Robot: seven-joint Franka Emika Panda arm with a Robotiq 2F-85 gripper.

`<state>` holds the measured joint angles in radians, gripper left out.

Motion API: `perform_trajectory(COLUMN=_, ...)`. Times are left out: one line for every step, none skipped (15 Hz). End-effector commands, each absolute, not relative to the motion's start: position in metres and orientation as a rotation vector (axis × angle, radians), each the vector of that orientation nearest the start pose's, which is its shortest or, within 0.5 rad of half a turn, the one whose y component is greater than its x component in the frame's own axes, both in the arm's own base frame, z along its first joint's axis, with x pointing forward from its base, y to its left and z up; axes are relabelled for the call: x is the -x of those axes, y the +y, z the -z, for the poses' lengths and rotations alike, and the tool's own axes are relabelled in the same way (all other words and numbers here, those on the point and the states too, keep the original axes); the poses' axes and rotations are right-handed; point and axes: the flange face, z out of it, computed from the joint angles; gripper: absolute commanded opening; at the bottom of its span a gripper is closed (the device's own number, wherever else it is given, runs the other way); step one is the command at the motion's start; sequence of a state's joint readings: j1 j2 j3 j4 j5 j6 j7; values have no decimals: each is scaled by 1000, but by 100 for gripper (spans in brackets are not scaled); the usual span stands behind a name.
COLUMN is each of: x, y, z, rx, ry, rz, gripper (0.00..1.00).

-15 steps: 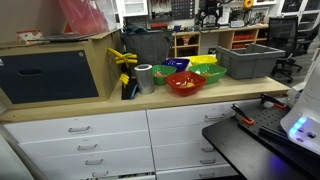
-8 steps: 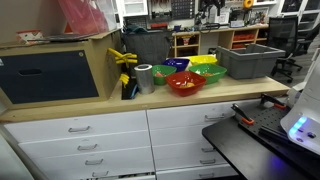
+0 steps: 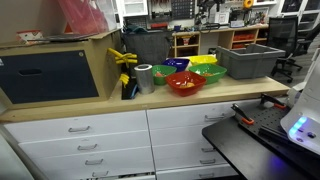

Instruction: Move the white stuffed toy from the grey bin to the green bowl

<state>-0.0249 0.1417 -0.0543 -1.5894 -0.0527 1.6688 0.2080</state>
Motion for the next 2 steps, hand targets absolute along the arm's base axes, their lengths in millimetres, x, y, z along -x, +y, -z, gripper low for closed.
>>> perform_trajectory(x=-598, y=-50, z=-543, rx=3173, ry=447, rz=-93, gripper=100)
perform_trajectory(x=-598, y=-51, z=-542, rx=3173, ry=447, rz=-95, gripper=100)
